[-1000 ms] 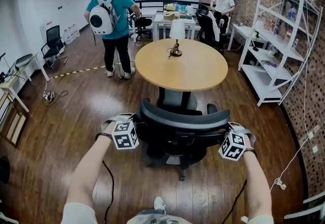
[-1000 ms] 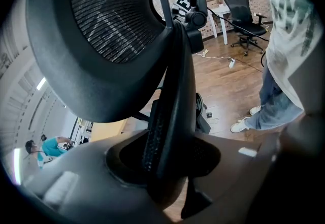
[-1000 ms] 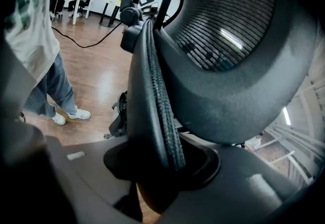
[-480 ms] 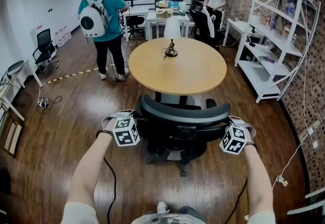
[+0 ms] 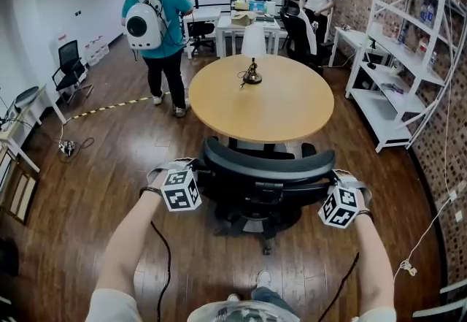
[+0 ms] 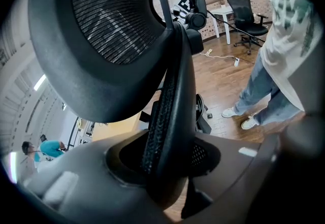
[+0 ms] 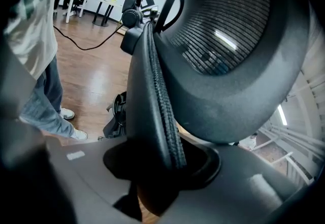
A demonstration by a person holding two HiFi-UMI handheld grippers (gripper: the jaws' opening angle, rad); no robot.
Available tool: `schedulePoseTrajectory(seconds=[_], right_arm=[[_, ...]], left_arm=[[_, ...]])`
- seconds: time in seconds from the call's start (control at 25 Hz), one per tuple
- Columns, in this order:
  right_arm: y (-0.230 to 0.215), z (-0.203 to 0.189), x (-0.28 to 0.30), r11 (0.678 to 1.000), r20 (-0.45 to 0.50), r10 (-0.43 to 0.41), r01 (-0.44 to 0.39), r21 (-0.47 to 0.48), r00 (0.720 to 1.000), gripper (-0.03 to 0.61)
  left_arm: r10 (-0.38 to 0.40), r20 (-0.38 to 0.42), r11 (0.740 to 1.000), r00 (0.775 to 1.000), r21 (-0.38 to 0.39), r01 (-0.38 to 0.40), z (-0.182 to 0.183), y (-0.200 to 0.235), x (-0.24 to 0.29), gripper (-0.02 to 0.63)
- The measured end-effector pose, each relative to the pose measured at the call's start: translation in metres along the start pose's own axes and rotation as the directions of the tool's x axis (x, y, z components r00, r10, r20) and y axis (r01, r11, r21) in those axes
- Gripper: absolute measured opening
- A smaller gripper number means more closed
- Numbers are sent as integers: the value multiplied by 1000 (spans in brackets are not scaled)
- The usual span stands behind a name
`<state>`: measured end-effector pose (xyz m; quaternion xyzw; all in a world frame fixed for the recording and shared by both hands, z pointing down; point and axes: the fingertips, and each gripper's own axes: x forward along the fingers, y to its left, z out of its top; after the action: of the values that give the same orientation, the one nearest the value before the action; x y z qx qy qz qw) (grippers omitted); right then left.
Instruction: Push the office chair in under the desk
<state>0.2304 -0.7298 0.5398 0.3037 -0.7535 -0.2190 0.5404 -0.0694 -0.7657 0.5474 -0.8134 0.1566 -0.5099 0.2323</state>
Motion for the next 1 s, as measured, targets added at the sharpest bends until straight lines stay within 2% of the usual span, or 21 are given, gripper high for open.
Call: schedulePoseTrajectory(seconds=[0.6,0.72,0.88,1.0], right_arm=[[0,-2,1,1000,0,-12,12,7,1000,170],[-3,-2,3,999,-2,-30,30,24,1000,185],[-3,-7,8,996,-36,-43,46,70,998,207],[-6,-9,7,992,-79,-95,100,71,992,244]], left_arm=[[4,4,1000,1000,-1,-4,0,-1,0,183],[10,8,1000,1000,1,-10,0,1,1,183],[56,33,998,998,-17,-56,2,3,5,202],[69,24,997,997,-36,-68,1,3,5,212]])
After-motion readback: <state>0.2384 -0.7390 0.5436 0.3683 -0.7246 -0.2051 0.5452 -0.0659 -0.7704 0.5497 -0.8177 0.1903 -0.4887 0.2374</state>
